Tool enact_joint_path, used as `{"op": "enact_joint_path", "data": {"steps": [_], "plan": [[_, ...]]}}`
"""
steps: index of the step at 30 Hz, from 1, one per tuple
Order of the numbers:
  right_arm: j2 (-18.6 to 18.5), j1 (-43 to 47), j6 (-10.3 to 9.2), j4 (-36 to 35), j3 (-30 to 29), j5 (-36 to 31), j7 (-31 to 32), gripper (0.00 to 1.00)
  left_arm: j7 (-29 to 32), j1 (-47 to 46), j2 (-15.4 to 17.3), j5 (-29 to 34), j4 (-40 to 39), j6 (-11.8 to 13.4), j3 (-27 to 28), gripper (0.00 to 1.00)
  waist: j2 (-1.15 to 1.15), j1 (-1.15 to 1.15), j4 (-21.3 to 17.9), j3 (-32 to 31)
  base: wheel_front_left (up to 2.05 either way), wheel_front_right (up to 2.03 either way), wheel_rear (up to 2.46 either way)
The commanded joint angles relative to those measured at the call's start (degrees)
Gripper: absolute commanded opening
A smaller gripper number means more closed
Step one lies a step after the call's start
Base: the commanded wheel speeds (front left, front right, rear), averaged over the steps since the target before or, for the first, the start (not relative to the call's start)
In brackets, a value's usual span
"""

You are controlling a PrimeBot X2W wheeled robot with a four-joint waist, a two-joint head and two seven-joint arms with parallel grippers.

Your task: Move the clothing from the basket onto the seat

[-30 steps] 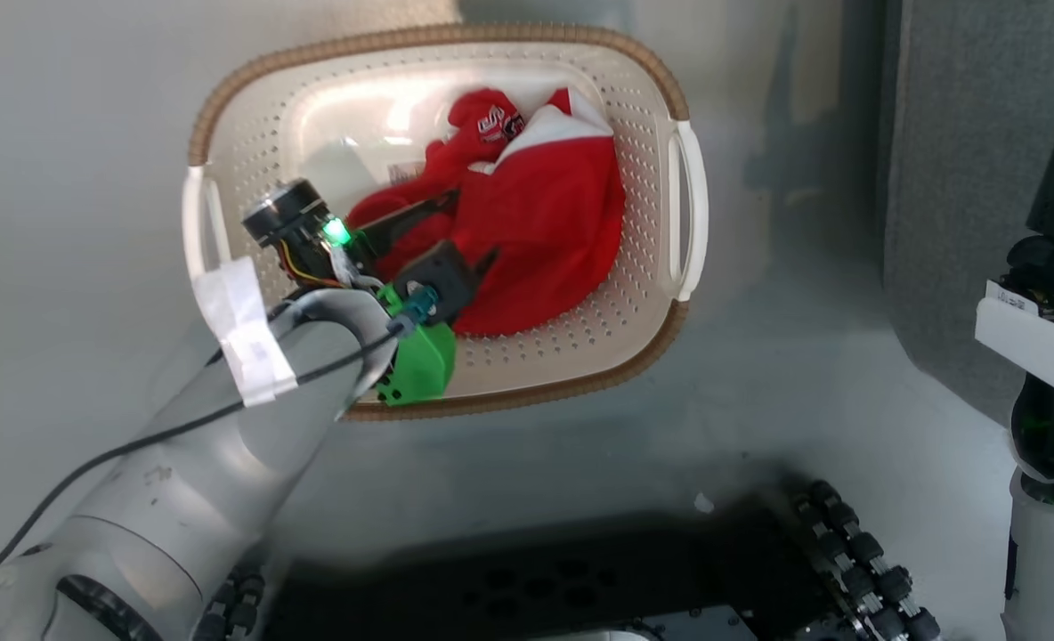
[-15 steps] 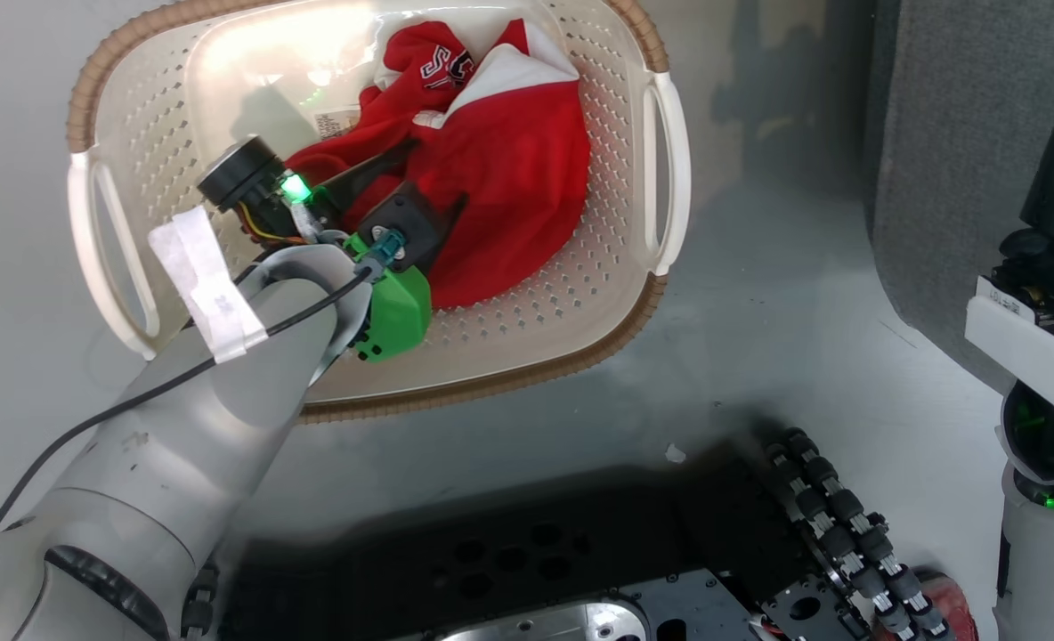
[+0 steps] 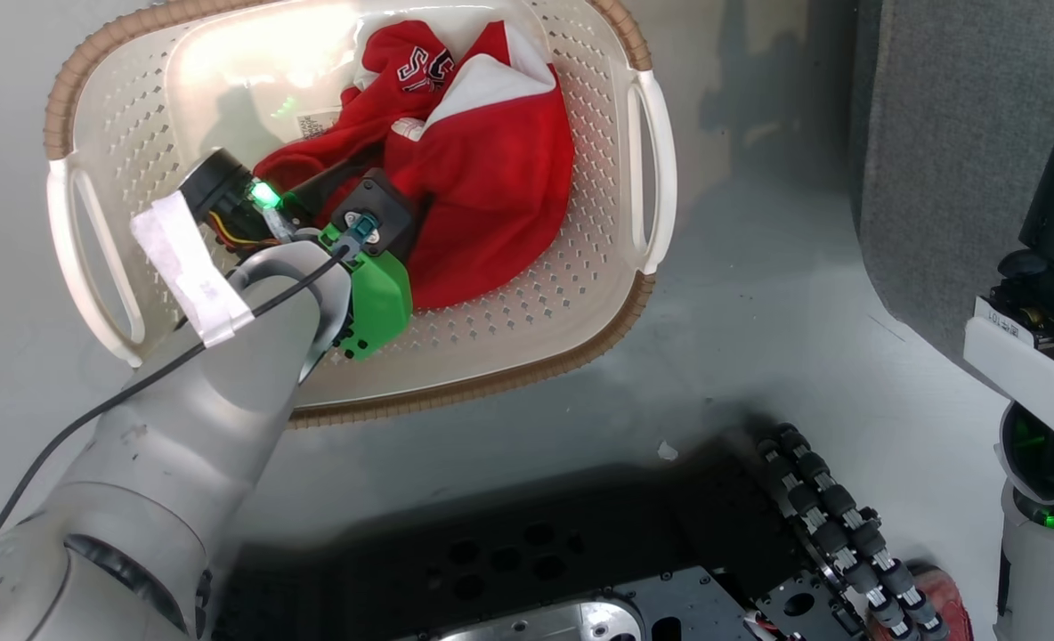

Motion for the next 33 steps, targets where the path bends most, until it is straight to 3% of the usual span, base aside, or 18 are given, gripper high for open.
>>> {"op": "enact_joint_path", "data": {"steps": [1, 2, 3, 4, 5, 12, 20, 33], "plan": [[-0.04, 0.31, -0.08, -0.26, -0.13, -0.22, -0.17, 1.0, -0.01, 1.08, -0.09, -1.18, -0.6, -0.17, -1.07, 1.0, 0.0, 0.0, 0.04, -0.07, 0.0, 0.0, 0.0], [-0.05, 0.31, -0.08, -0.28, -0.13, -0.33, -0.17, 1.0, -0.01, 1.68, -0.21, -2.27, -1.05, -0.19, -2.28, 1.0, 0.0, 0.0, 0.06, -0.16, 0.0, 0.0, 0.0], [-0.04, 0.29, -0.08, -0.3, -0.06, -0.47, -0.17, 1.0, -0.01, 1.86, -0.09, -3.19, -1.34, -0.19, -3.19, 0.84, 0.0, 0.0, 0.1, -0.22, 0.0, 0.0, 0.0], [-0.04, 0.22, -0.08, -0.39, 0.17, -0.7, -0.17, 1.0, -0.01, 1.88, 0.12, -4.5, -1.93, -0.17, -4.6, 0.36, 0.0, 0.0, 0.13, -0.29, 0.0, 0.0, 0.0], [-0.04, 0.1, -0.08, -0.55, 0.33, -0.91, -0.17, 1.0, -0.02, 1.68, 0.34, -5.8, -2.64, -0.18, -5.67, 0.0, 0.0, 0.0, 0.16, -0.33, 0.0, 0.0, 0.0], [-0.05, -1.32, -0.08, -1.33, -0.02, -1.61, -0.17, 1.0, -0.01, -0.64, 1.99, -13.5, -5.59, -0.2, -11.5, 0.0, 0.0, 0.0, 0.59, -0.58, 0.0, 0.0, 0.0], [-0.05, -4.07, -0.08, -0.57, 0.35, -0.98, -0.17, 1.0, -0.01, -1.55, 3.35, -17.59, -8.62, -0.2, -12.96, 0.0, 0.0, 0.0, 1.36, -2.28, 0.0, 0.0, 0.0], [-0.09, -0.05, -0.08, 6.68, 1.64, -0.68, -0.17, 1.0, -0.01, 11.9, 2.44, -19.98, -13.83, -0.2, -6.8, 0.0, 0.0, 0.0, 5.71, -21.9, 0.0, 0.0, 0.0]]}}
